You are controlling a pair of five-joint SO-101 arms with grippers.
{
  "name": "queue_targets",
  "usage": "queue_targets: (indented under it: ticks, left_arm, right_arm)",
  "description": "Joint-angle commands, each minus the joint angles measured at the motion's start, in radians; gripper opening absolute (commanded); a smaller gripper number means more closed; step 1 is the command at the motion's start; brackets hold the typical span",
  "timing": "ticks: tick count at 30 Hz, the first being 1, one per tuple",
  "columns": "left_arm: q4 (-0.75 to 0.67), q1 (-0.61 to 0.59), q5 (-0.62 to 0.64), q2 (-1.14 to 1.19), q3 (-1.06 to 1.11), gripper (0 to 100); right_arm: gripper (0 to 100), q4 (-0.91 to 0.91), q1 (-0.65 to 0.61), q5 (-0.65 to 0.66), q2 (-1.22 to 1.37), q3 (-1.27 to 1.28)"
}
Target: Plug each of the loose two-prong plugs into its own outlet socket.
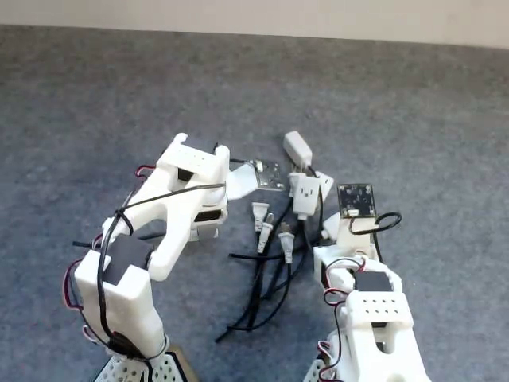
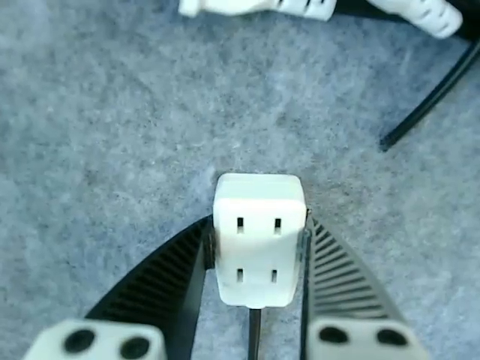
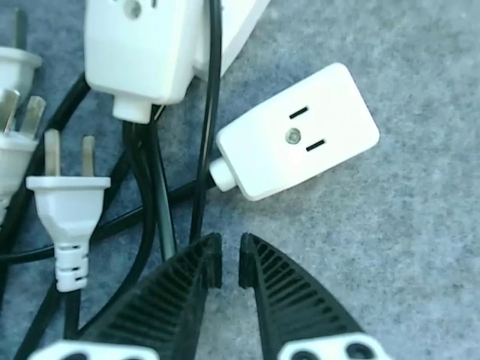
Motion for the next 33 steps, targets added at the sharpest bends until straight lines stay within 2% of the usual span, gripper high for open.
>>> queue_targets:
  ticks: [1, 5, 8, 14, 22, 25, 33]
  left_arm:
    - [-0.002, 0.027, -0.012, 0.002, -0.022, 11]
    - [0.006, 0.024, -0.009, 0.001, -0.058, 11]
    - [0.112, 0.022, -0.005, 0.001, -0.156, 11]
    - [0.253, 0.024, 0.155, 0.002, -0.371, 11]
    - [0.267, 0.030, 0.153, 0.013, -0.275, 12]
    - [0.224, 0.031, 0.152, 0.004, -0.226, 12]
    - [0.218, 0.031, 0.152, 0.004, -0.211, 24]
  right_arm:
    - [5.7, -0.016, -0.007, -0.002, -0.001, -0.012]
    - [5.7, -0.016, -0.007, -0.002, -0.001, -0.012]
    - [5.7, -0.016, -0.007, -0.002, -0.001, -0.012]
    - [5.7, -0.016, -0.007, -0.002, -0.001, -0.012]
    - [5.7, -0.016, -0.007, -0.002, -0.001, -0.012]
    - [5.7, -0.016, -0.007, -0.002, -0.001, -0.012]
    - [5.7, -0.016, -0.007, -0.002, -0.001, -0.012]
